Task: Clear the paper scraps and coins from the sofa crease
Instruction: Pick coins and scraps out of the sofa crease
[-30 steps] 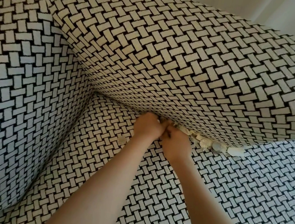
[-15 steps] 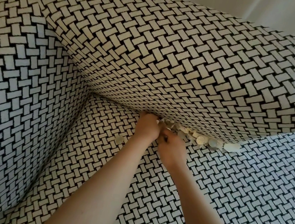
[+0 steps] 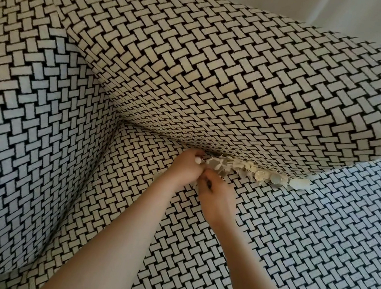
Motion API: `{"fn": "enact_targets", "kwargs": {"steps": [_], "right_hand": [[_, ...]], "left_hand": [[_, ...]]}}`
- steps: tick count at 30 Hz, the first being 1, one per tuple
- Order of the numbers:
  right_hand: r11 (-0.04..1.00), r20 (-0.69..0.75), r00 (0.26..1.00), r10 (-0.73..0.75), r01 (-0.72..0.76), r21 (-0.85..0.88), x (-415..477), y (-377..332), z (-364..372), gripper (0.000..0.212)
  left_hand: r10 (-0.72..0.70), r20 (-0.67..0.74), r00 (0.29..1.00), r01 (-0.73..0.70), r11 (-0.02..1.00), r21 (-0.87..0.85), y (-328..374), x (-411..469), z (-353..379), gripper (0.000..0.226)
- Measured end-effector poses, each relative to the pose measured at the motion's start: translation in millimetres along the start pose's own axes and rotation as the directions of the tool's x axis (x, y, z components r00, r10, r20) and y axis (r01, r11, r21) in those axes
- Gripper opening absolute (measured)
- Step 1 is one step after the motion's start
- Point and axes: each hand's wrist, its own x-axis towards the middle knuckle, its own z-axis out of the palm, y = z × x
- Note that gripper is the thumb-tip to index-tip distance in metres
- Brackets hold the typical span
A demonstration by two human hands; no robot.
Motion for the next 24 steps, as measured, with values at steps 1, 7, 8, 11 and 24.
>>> {"fn": "enact_targets", "kwargs": {"steps": [1, 7, 8, 11, 24], "right_hand": [[1.0, -0.01, 1.0, -0.009, 0.009, 0.009, -1, -2, 0, 0.02], [0.996, -0.01, 1.0, 0.009, -0.009, 0.089, -5, -9, 3, 0.019], [0.993, -0.006, 1.0, 0.024, -0.024, 0.118, -6, -9, 5, 0.02], [0.985, -0.022, 0.998, 0.066, -0.061, 0.164, -11, -11, 10, 0.031], [0.449, 0.143, 0.831, 0.538, -0.426, 0.786, -21, -32, -4, 0.017]], "left_hand": [[-0.018, 0.014, 1.0, 0.019, 1.0, -0.011, 0, -2, -1, 0.014], [-0.059, -0.003, 0.998, 0.057, 0.984, -0.168, -5, -11, -6, 0.016], [-0.052, -0.008, 0.999, 0.05, 0.985, -0.164, -4, -13, -6, 0.018], [-0.006, -0.025, 1.0, 0.003, 0.994, -0.11, -2, -19, -8, 0.013], [-0.025, 0.001, 1.0, 0.024, 0.983, -0.179, 1, -28, -9, 0.014]]}}
